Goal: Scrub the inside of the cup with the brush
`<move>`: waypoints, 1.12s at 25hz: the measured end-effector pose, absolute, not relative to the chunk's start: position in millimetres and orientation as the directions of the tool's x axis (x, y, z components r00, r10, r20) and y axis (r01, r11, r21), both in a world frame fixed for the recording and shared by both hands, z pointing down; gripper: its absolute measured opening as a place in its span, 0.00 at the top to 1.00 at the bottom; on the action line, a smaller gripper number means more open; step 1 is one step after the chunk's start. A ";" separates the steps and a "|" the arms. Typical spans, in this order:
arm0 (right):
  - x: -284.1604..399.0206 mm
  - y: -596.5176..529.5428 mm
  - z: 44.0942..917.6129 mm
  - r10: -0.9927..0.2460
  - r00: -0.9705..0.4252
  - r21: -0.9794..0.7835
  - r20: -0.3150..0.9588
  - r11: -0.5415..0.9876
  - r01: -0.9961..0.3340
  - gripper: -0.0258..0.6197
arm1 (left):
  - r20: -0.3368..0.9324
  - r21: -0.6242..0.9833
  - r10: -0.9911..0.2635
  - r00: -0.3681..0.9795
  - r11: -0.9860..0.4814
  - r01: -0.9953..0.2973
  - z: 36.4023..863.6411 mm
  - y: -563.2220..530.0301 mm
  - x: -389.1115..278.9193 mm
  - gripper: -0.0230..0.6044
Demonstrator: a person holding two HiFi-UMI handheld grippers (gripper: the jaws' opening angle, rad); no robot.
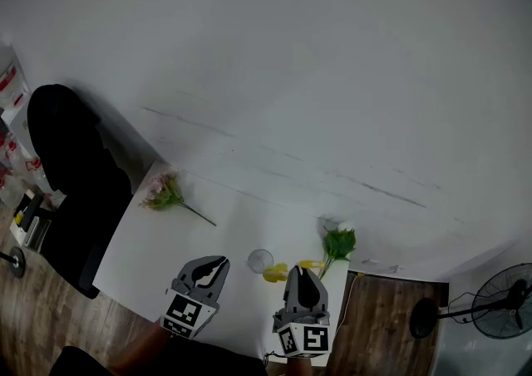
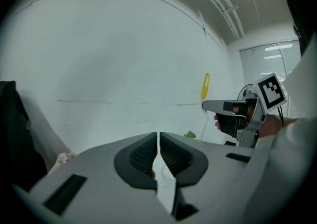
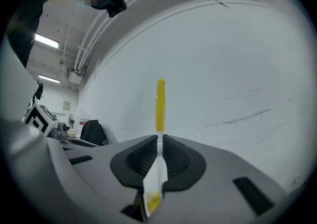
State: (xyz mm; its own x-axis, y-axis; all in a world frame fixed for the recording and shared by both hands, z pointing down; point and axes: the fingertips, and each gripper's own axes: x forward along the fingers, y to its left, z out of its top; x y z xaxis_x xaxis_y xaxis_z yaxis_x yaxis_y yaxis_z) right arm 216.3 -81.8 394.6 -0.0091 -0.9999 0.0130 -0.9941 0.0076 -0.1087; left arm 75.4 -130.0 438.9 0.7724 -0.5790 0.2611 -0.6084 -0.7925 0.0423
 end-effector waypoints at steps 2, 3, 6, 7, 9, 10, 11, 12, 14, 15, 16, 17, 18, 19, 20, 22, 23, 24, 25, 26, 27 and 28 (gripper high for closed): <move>215.2 -93.5 399.8 -0.998 -0.052 -0.113 0.018 0.050 -0.992 0.89 | 0.275 0.048 -0.596 0.754 -0.775 -0.630 446.0 -132.4 75.8 0.91; 213.7 -98.7 402.6 -0.997 -0.074 -0.117 0.023 0.071 -0.991 0.89 | 0.280 0.051 -0.603 0.747 -0.767 -0.639 449.4 -133.0 75.9 0.91; 209.4 -112.5 411.4 -0.991 -0.131 -0.125 0.035 0.126 -0.984 0.89 | 0.294 0.065 -0.622 0.726 -0.745 -0.664 459.4 -134.5 75.8 0.91; 208.6 -116.6 414.2 -0.988 -0.148 -0.127 0.038 0.142 -0.982 0.89 | 0.300 0.067 -0.629 0.718 -0.737 -0.673 463.0 -135.0 75.7 0.91; 207.3 -123.7 420.1 -0.983 -0.177 -0.132 0.042 0.170 -0.976 0.89 | 0.312 0.069 -0.642 0.700 -0.720 -0.691 470.1 -136.1 75.7 0.91; 207.0 -126.7 423.4 -0.981 -0.190 -0.135 0.045 0.183 -0.974 0.89 | 0.317 0.070 -0.648 0.692 -0.712 -0.698 473.7 -136.6 75.9 0.91; 207.0 -129.6 427.2 -0.978 -0.202 -0.140 0.047 0.193 -0.971 0.89 | 0.323 0.070 -0.653 0.685 -0.705 -0.705 477.5 -137.2 76.5 0.91; 207.5 -132.4 431.3 -0.976 -0.212 -0.146 0.050 0.203 -0.968 0.89 | 0.329 0.071 -0.657 0.678 -0.699 -0.711 481.1 -137.9 77.6 0.91; 209.0 -138.0 439.2 -0.971 -0.232 -0.160 0.055 0.221 -0.962 0.89 | 0.337 0.072 -0.664 0.667 -0.688 -0.722 487.7 -139.2 80.3 0.91; 209.6 -140.7 442.8 -0.969 -0.241 -0.167 0.057 0.229 -0.959 0.89 | 0.340 0.073 -0.668 0.662 -0.683 -0.726 490.6 -139.9 81.6 0.91; 210.2 -143.4 446.2 -0.967 -0.250 -0.173 0.059 0.236 -0.956 0.89 | 0.343 0.073 -0.671 0.658 -0.679 -0.731 493.2 -140.7 82.7 0.91; 211.0 -146.0 449.5 -0.965 -0.256 -0.178 0.060 0.242 -0.954 0.89 | 0.345 0.074 -0.675 0.653 -0.674 -0.735 495.9 -141.6 83.7 0.91; 211.8 -148.4 452.6 -0.963 -0.262 -0.182 0.062 0.247 -0.952 0.89 | 0.348 0.074 -0.678 0.647 -0.668 -0.740 498.6 -142.4 84.7 0.91; 212.7 -150.7 455.7 -0.962 -0.267 -0.186 0.063 0.252 -0.950 0.89 | 0.351 0.075 -0.681 0.642 -0.663 -0.745 501.2 -143.3 85.5 0.91; 213.3 -153.0 458.7 -0.960 -0.272 -0.190 0.064 0.256 -0.948 0.89 | 0.354 0.076 -0.684 0.638 -0.658 -0.749 504.0 -144.2 86.1 0.91; 213.9 -157.1 464.9 -0.958 -0.280 -0.200 0.067 0.262 -0.944 0.89 | 0.363 0.079 -0.688 0.628 -0.650 -0.756 509.9 -145.7 86.7 0.91; 214.0 -158.8 468.3 -0.956 -0.284 -0.205 0.070 0.265 -0.942 0.89 | 0.368 0.080 -0.689 0.624 -0.646 -0.759 513.1 -146.0 87.2 0.91; 214.1 -160.3 471.6 -0.955 -0.289 -0.210 0.073 0.268 -0.940 0.89 | 0.373 0.081 -0.690 0.621 -0.642 -0.762 516.2 -146.2 87.7 0.91; 214.1 -162.0 474.8 -0.953 -0.293 -0.215 0.077 0.272 -0.938 0.89 | 0.378 0.082 -0.690 0.617 -0.639 -0.765 519.1 -146.6 88.4 0.91; 214.0 -163.7 478.0 -0.951 -0.297 -0.217 0.081 0.274 -0.937 0.89 | 0.381 0.083 -0.690 0.615 -0.637 -0.767 522.0 -147.0 89.1 0.91; 213.7 -165.4 481.1 -0.950 -0.300 -0.218 0.085 0.277 -0.936 0.89 | 0.384 0.084 -0.690 0.613 -0.635 -0.768 525.0 -147.6 89.7 0.91; 213.3 -167.0 484.3 -0.949 -0.303 -0.217 0.089 0.279 -0.936 0.89 | 0.387 0.085 -0.690 0.611 -0.633 -0.769 528.1 -148.0 90.3 0.91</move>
